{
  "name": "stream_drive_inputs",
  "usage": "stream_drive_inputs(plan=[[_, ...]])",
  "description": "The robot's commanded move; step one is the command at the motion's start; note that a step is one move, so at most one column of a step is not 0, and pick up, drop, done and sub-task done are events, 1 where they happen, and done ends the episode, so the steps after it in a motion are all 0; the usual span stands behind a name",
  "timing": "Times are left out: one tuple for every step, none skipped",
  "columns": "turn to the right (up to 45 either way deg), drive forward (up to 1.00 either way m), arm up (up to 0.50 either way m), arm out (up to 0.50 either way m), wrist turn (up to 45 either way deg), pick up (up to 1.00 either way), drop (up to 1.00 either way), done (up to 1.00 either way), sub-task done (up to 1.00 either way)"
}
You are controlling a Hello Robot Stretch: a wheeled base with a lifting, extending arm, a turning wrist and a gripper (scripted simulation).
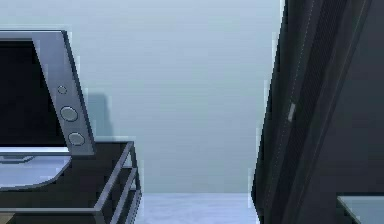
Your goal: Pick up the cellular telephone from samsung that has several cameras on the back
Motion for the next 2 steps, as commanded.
stream_drive_inputs(plan=[[0.0, 0.0, 0.0, 0.0, 45.0, 0.0, 0.0, 0.0, 0.0], [0.0, 0.0, 0.0, 0.0, 45.0, 0.0, 0.0, 0.0, 0.0]])
